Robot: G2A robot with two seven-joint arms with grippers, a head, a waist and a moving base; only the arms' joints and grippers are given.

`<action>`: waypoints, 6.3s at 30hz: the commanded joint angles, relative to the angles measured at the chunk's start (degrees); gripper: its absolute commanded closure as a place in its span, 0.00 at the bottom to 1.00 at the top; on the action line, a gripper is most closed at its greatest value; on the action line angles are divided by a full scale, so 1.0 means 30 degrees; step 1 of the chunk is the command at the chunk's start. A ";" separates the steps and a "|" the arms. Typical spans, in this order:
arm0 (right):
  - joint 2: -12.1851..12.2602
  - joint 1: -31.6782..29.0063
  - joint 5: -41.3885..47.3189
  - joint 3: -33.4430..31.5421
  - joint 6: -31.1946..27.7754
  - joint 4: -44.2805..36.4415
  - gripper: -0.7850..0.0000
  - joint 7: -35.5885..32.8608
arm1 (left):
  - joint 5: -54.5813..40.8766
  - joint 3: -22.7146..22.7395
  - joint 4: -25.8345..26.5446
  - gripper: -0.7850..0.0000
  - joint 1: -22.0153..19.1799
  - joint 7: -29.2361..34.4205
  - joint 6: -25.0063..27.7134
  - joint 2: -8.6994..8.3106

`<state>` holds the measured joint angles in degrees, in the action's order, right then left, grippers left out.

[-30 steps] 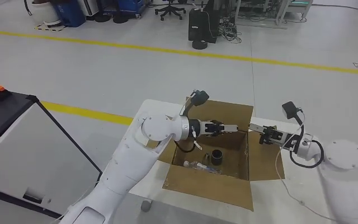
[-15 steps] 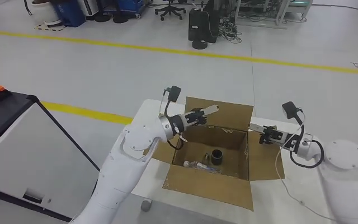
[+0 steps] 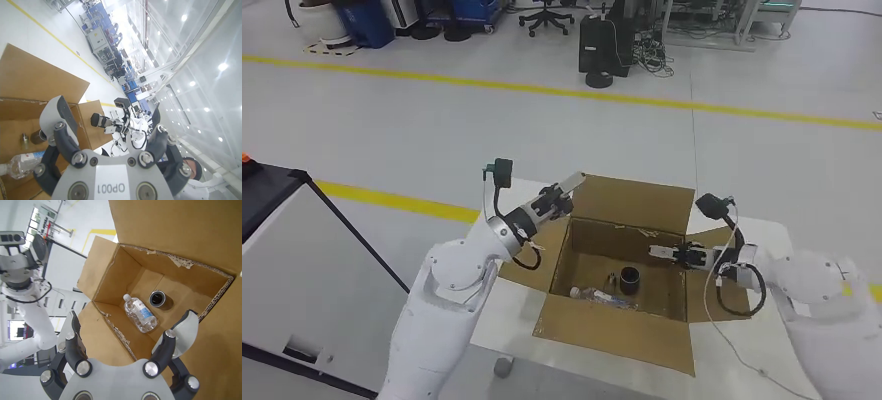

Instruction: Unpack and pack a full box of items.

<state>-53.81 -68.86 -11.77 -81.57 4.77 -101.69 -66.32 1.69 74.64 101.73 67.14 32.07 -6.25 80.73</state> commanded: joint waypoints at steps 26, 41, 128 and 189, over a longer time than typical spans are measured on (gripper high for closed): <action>-0.0171 0.1458 -0.2461 0.2236 0.1851 -0.0209 0.00 0.0281 | -0.0945 0.0220 0.0362 0.00 0.0532 -0.0486 -0.0775 -0.0064; -0.0171 0.1458 -0.2461 0.2236 0.1851 -0.0209 0.00 0.0281 | -0.0945 0.0220 0.0362 0.00 0.0532 -0.0486 -0.0775 -0.0064; -0.4770 1.2201 -0.5530 1.7431 0.9968 1.1823 0.00 -0.1097 | -0.0945 0.0220 0.0362 0.00 0.0532 -0.0486 -0.0775 -0.0064; -0.5728 1.4450 -0.2082 2.3639 1.3020 1.3999 0.00 0.1955 | -0.0945 0.0220 0.0362 0.00 0.0532 -0.0486 -0.0775 -0.0064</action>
<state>-71.02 -25.51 -18.15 -10.74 43.71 -59.70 -60.57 -1.14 75.30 102.81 68.73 30.61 -8.58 80.53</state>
